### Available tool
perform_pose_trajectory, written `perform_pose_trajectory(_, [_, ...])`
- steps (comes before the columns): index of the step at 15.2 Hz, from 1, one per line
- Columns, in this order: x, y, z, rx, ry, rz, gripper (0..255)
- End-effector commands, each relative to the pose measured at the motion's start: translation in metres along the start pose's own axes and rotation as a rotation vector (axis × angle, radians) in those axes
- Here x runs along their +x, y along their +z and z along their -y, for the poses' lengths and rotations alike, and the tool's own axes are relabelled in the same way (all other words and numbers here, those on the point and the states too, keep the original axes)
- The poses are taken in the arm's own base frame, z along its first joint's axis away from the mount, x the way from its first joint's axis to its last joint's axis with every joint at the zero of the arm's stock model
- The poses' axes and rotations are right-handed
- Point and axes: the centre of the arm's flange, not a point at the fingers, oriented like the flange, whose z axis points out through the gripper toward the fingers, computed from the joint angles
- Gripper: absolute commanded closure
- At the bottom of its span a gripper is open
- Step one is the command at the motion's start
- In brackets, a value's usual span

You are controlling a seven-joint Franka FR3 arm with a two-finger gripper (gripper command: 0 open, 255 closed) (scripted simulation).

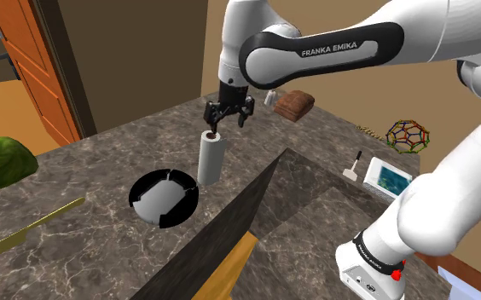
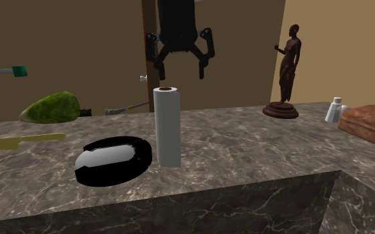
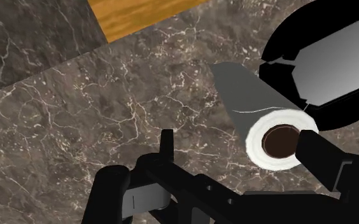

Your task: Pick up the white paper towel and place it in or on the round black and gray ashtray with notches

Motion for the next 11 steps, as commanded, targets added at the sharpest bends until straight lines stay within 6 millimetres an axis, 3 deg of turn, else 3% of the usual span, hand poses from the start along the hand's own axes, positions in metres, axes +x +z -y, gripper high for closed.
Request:
perform_pose_trajectory(1, [0.013,0.009,0.024,0.002,0.004,-0.007,0])
perform_pose_trajectory(3, [0.025,0.015,0.046,0.003,0.007,-0.013,0])
perform_pose_trajectory(11, [0.026,0.055,0.047,0.003,0.007,-0.013,0])
